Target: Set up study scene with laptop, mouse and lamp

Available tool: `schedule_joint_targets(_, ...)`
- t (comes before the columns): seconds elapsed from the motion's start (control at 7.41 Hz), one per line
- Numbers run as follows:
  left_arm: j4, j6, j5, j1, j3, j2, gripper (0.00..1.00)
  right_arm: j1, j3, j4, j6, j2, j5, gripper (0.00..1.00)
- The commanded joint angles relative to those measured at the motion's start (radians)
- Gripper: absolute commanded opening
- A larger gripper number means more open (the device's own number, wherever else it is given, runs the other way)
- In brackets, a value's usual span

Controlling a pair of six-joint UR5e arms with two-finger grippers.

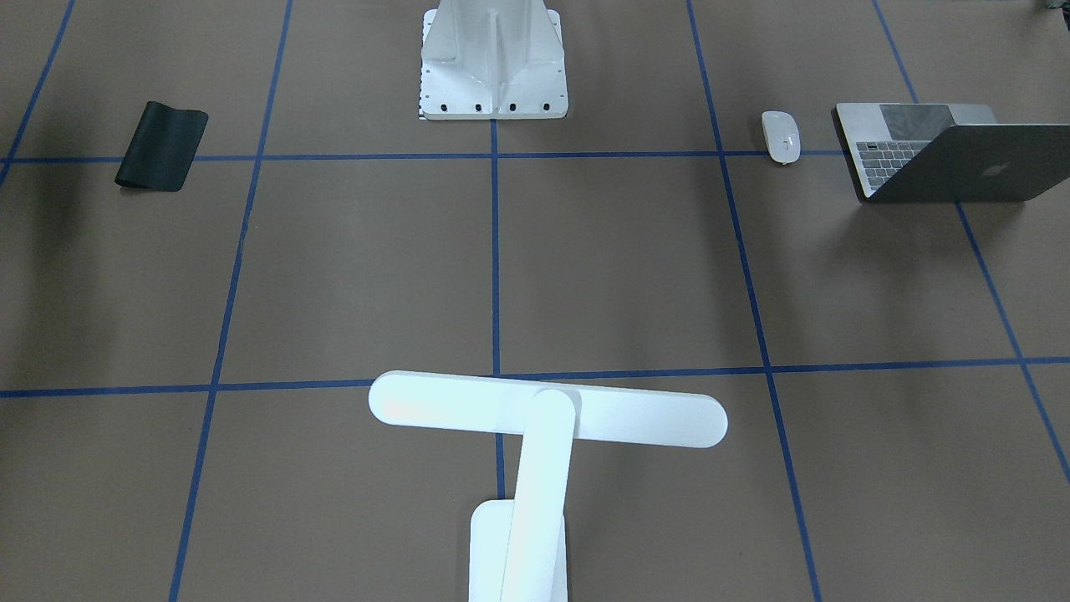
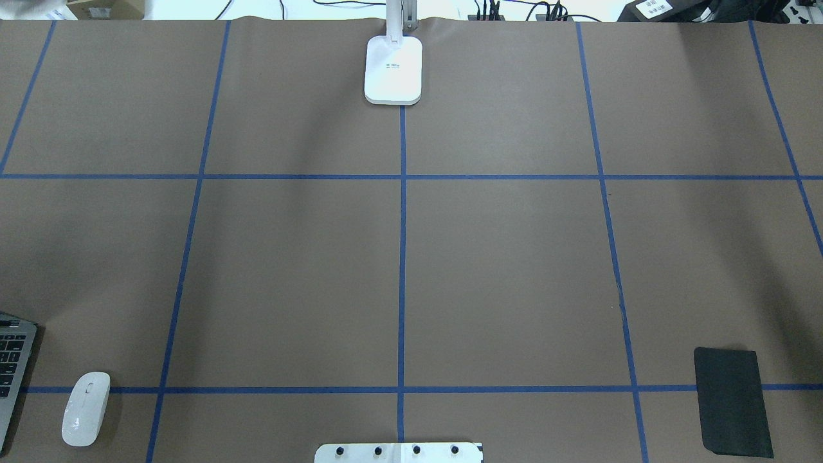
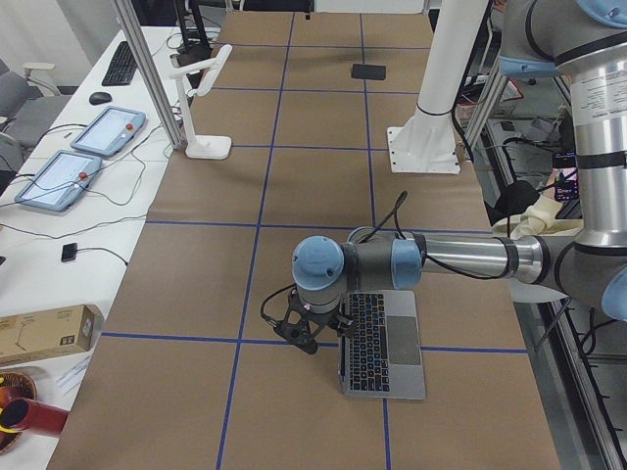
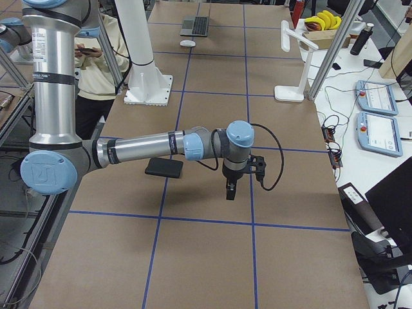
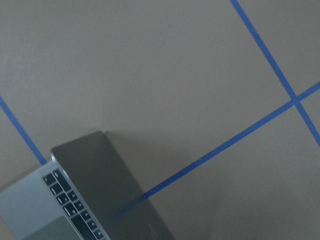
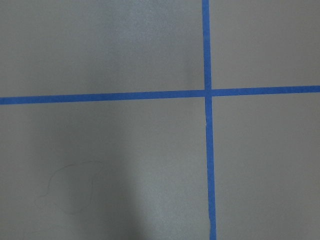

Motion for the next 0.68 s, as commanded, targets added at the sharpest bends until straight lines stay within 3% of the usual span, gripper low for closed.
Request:
schedule_joint_targets(0.0, -0.026, -0.201, -0.038, 0.0, -0.006, 0.0, 1.0, 0.0, 0.011, 0.0, -0.006, -0.001, 0.001, 1.0)
schedule_joint_targets(0.54, -0.072, -0.302, -0.046, 0.005, 0.0, 0.036, 1.0, 0.0, 0.016, 0.0, -0.006, -0.001, 0.023, 1.0)
